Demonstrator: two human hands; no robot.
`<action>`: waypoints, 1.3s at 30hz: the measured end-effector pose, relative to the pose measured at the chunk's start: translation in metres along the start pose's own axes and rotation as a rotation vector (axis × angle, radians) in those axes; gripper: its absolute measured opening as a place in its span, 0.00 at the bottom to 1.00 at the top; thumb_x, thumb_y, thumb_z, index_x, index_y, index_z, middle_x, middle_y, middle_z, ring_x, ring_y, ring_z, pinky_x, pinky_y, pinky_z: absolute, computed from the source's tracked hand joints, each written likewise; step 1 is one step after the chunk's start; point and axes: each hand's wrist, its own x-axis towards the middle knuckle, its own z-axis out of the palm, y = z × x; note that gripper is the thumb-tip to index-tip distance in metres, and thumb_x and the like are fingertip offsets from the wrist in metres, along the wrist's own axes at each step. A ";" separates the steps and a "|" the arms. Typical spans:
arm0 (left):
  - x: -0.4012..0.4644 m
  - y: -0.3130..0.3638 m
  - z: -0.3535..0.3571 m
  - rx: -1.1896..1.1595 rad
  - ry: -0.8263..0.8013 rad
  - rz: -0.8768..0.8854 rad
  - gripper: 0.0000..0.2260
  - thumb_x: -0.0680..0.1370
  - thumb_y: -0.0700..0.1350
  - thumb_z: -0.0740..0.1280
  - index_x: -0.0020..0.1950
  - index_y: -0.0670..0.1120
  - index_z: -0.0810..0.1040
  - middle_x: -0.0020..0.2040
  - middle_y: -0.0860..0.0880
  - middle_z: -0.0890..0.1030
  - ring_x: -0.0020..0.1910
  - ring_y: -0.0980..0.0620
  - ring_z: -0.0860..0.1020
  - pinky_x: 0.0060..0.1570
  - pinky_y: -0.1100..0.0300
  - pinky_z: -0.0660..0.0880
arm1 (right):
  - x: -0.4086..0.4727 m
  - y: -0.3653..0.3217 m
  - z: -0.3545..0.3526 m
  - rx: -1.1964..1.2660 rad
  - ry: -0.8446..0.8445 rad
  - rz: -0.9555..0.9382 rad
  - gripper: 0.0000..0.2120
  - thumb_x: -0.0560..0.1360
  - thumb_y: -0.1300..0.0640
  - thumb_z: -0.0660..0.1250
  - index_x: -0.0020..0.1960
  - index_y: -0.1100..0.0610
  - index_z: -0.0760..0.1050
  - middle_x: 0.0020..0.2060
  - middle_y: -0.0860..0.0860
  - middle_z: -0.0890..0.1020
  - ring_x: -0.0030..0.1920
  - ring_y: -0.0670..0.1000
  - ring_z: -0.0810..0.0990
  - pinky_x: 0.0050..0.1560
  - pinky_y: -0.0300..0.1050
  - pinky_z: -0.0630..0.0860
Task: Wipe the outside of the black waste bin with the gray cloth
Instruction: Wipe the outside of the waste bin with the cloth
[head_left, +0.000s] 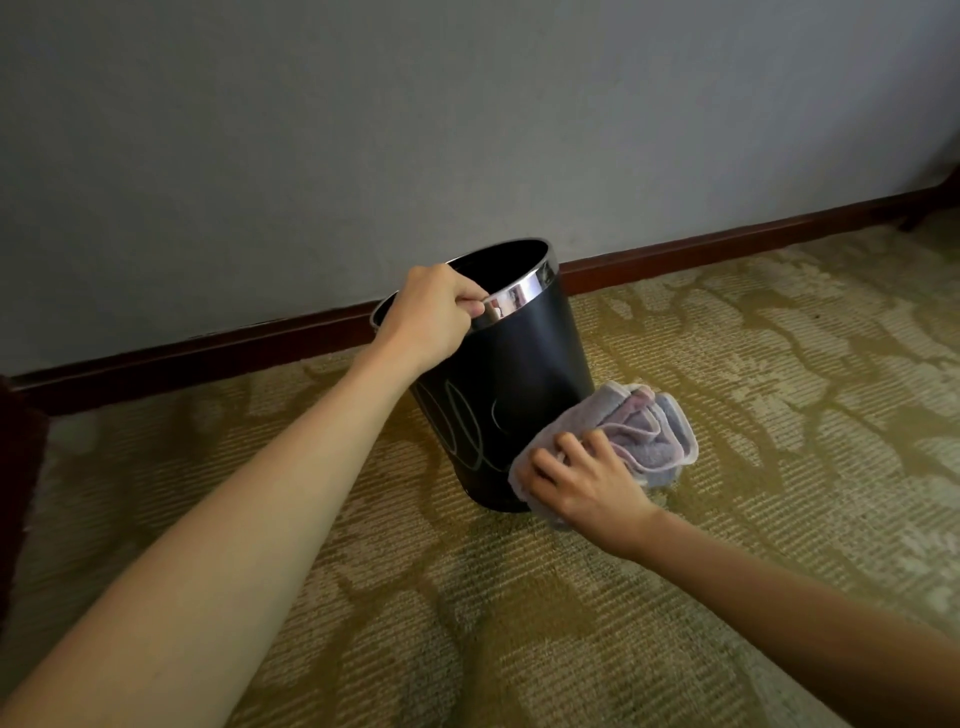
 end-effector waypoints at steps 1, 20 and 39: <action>0.001 0.000 -0.001 -0.001 0.001 -0.012 0.09 0.77 0.38 0.66 0.54 0.45 0.83 0.50 0.47 0.82 0.48 0.53 0.78 0.48 0.62 0.70 | 0.003 0.006 -0.005 0.053 0.018 0.039 0.18 0.69 0.58 0.66 0.58 0.54 0.77 0.48 0.54 0.78 0.44 0.58 0.75 0.39 0.53 0.72; 0.000 -0.018 -0.016 0.007 -0.039 0.023 0.09 0.79 0.45 0.62 0.53 0.50 0.82 0.49 0.48 0.83 0.47 0.53 0.77 0.46 0.57 0.73 | 0.001 0.036 0.002 0.285 0.113 0.341 0.24 0.64 0.60 0.78 0.60 0.54 0.80 0.58 0.57 0.80 0.56 0.65 0.77 0.46 0.63 0.72; -0.016 -0.075 -0.023 0.054 -0.186 0.139 0.15 0.76 0.30 0.60 0.45 0.50 0.78 0.46 0.50 0.78 0.52 0.50 0.75 0.54 0.52 0.72 | -0.022 0.043 0.008 0.387 0.021 0.442 0.27 0.63 0.61 0.76 0.61 0.50 0.78 0.58 0.54 0.79 0.57 0.60 0.76 0.48 0.61 0.70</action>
